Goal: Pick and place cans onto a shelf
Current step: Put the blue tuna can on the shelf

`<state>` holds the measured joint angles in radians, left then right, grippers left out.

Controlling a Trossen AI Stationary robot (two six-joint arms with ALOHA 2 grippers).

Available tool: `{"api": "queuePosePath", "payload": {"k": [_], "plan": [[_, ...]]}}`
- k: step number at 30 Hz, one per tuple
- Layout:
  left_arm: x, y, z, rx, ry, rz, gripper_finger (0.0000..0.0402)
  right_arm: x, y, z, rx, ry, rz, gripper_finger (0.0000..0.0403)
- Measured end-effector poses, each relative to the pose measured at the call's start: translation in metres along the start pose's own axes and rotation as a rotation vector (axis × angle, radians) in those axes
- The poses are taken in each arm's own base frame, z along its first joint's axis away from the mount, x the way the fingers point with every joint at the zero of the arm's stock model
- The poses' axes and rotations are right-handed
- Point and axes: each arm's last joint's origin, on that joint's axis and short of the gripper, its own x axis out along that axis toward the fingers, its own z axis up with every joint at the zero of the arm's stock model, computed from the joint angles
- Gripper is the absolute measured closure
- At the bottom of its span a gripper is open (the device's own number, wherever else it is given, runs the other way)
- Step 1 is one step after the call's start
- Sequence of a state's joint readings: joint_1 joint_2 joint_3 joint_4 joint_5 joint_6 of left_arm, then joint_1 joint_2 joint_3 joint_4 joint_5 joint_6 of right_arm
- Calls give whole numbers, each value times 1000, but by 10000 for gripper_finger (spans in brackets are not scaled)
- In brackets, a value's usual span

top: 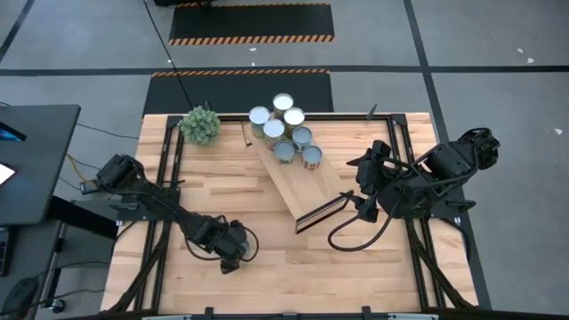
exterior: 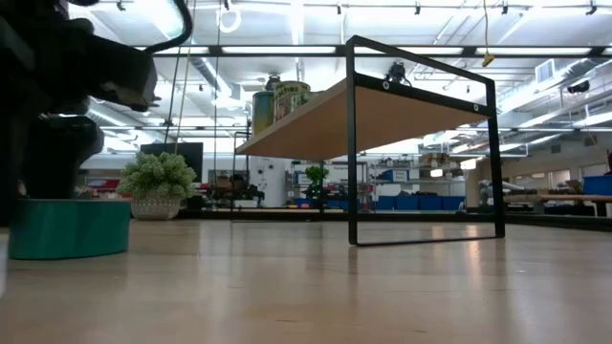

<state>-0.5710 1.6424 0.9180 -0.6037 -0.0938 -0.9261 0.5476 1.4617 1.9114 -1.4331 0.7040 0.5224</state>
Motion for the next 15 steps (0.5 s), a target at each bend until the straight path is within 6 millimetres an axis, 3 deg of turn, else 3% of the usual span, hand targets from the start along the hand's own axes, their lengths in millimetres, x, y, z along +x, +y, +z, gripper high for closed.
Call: {"api": "queuePosePath", "payload": {"k": [15], "plan": [[1,-4,13,90,-232,26,44,0,0,0,3,-2,-1,30]]}}
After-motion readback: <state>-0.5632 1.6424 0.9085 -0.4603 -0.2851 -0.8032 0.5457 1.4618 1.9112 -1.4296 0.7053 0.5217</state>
